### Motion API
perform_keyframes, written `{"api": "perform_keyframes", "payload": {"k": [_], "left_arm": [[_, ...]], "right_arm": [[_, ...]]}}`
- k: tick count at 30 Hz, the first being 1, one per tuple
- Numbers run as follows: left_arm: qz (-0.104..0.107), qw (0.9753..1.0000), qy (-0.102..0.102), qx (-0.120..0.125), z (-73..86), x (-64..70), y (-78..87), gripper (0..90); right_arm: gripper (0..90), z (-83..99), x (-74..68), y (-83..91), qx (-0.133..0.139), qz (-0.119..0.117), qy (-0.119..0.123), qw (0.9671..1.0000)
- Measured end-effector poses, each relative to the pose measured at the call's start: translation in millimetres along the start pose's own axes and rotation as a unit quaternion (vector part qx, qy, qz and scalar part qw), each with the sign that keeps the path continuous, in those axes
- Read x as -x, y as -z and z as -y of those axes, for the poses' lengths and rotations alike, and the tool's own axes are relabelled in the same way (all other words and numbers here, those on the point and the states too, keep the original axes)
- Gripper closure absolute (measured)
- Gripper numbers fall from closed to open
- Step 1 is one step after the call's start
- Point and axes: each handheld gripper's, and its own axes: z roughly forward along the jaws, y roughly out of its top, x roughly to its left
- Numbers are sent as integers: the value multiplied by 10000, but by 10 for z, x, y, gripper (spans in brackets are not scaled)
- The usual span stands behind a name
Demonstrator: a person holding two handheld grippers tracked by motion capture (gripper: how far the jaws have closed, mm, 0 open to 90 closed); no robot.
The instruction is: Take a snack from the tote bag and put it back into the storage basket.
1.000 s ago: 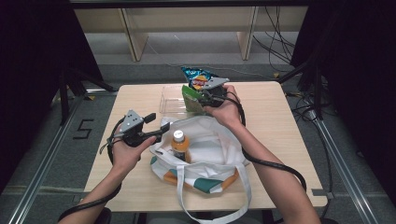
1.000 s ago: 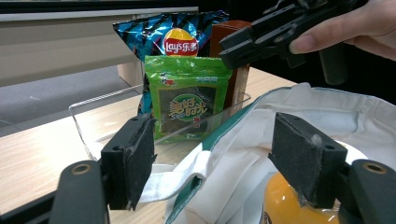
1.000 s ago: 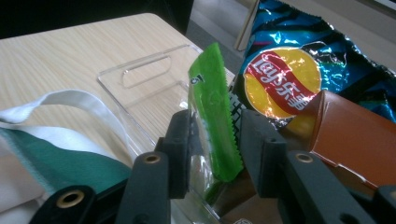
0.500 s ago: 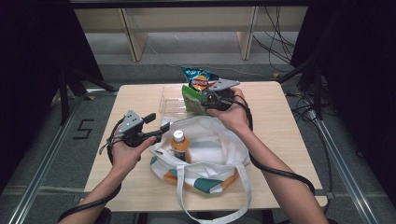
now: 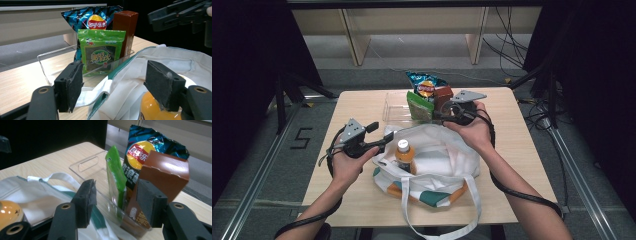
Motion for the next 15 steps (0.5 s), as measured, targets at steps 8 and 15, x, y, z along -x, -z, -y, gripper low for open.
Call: {"api": "perform_keyframes", "payload": {"k": [8,15], "left_arm": [[14,10000,63,48,-4,-10,9,292],[41,9998,163,67,-5,-10,21,292]], "right_arm": [[470,80,9,214,146,61,-199,9997],[460,238,64,406,150,83,-368,9992]]}}
